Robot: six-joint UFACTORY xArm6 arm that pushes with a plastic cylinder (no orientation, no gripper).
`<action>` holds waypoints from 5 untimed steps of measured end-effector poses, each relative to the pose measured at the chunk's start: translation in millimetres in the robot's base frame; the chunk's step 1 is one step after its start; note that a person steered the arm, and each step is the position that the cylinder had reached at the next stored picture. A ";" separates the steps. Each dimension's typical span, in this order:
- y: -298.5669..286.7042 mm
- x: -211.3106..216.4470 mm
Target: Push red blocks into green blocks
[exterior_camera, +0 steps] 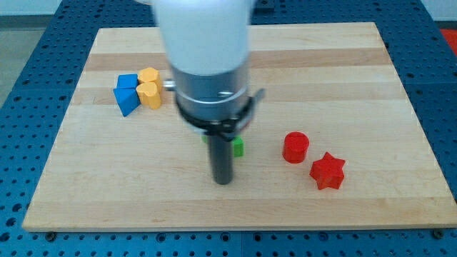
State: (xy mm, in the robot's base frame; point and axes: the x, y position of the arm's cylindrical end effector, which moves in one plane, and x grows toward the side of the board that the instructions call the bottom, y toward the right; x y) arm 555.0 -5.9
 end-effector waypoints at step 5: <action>32.0 -83.8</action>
State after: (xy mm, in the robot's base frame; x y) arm 471.2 26.2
